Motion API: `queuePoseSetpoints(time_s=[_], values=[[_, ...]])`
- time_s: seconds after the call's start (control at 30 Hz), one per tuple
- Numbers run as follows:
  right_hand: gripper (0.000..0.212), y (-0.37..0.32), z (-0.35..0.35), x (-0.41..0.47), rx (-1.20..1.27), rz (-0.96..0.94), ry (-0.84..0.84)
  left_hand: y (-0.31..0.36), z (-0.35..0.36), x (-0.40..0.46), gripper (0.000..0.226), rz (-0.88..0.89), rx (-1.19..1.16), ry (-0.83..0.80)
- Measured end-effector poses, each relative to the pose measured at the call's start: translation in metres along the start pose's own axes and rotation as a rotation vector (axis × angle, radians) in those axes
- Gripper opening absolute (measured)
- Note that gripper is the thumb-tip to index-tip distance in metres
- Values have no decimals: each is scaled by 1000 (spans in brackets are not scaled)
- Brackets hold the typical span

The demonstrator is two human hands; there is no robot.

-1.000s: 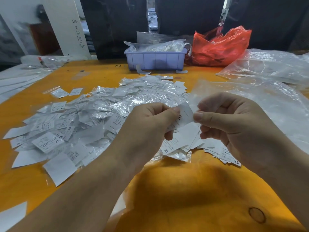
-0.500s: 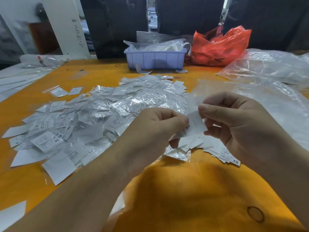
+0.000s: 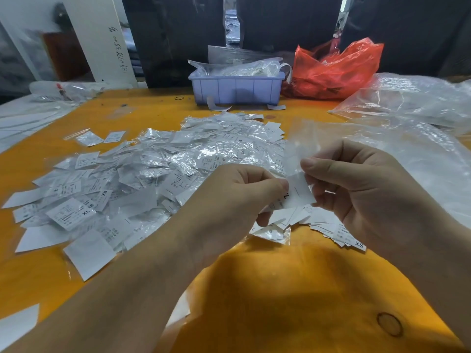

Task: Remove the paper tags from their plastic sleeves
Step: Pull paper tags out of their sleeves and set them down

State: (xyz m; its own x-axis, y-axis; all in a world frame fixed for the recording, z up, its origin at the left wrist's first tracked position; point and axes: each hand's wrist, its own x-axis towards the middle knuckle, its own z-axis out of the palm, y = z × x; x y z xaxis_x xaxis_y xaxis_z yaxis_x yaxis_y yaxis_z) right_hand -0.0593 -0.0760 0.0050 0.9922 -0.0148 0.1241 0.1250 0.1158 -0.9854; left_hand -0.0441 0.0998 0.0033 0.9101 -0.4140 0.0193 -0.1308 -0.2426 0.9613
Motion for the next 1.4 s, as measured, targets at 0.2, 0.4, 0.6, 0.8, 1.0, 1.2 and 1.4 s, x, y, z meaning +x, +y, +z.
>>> queuePoseSetpoints(time_s=[0.2,0.4,0.6,0.8,1.0,1.2,1.4], values=[[12,0,0,1,21,21,-53,0,-2,0,30,-26,-15,38],[14,2,0,1,10,45,-97,0,-2,1,29,-21,-33,69],[20,2,0,0,9,74,-98,0,-1,1,25,0,-105,84],[18,0,1,0,11,71,-48,1,4,-2,20,15,-155,-1],[29,1,-2,2,52,56,52,0,2,-1,14,-16,-130,-14],[44,-1,-2,3,72,74,110,-1,-3,2,13,-53,-142,47],[48,-2,4,0,23,106,61,-3,-1,2,12,9,-108,70]])
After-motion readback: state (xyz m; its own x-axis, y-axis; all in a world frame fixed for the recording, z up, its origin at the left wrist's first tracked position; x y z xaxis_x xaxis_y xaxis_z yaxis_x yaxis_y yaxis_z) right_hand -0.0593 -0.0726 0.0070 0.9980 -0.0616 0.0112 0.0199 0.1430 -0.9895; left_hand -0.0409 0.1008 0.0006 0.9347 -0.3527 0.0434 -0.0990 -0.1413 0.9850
